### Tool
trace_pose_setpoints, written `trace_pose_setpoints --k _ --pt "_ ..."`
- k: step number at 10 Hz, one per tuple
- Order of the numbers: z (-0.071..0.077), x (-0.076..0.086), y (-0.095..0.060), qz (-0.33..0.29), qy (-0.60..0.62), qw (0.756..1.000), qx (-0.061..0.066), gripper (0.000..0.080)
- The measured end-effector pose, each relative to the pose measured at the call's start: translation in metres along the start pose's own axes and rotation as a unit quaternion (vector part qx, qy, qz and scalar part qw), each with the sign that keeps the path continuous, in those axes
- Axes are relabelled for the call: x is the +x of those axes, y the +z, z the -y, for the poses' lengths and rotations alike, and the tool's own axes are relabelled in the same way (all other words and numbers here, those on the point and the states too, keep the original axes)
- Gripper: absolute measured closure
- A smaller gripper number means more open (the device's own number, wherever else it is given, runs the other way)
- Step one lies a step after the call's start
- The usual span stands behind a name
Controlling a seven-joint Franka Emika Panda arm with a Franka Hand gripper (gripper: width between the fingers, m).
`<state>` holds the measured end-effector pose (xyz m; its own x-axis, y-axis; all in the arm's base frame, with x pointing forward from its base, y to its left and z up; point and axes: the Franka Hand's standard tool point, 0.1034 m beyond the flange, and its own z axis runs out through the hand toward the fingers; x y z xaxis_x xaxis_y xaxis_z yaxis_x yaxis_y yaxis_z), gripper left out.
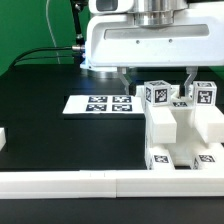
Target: Assemble chair
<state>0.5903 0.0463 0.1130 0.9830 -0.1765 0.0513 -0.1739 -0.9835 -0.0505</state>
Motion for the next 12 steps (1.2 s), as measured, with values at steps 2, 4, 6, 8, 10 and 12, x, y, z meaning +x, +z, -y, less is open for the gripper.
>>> trace_pose_setpoints --k 2,4,6,8,10,12 --pt "-0.0014 0.0006 -0.0001 -0.005 -0.104 0.995 -0.009 0.0151" --pt "-0.0015 0.0003 0.0008 -0.004 -0.087 0.996 -0.009 0.0259" --pt "-0.0010 0.0000 0.0016 -0.005 -0.019 1.000 -0.007 0.0395" --pt "0.0028 0.0018 0.0013 -0.013 0.104 0.994 -0.006 0.0525" --pt "0.0053 0.0020 0.0013 -0.019 0.253 0.967 -0.003 0.0525" --pt "0.0048 0.0021 0.0018 -0.022 0.372 0.928 -0.001 0.0525"
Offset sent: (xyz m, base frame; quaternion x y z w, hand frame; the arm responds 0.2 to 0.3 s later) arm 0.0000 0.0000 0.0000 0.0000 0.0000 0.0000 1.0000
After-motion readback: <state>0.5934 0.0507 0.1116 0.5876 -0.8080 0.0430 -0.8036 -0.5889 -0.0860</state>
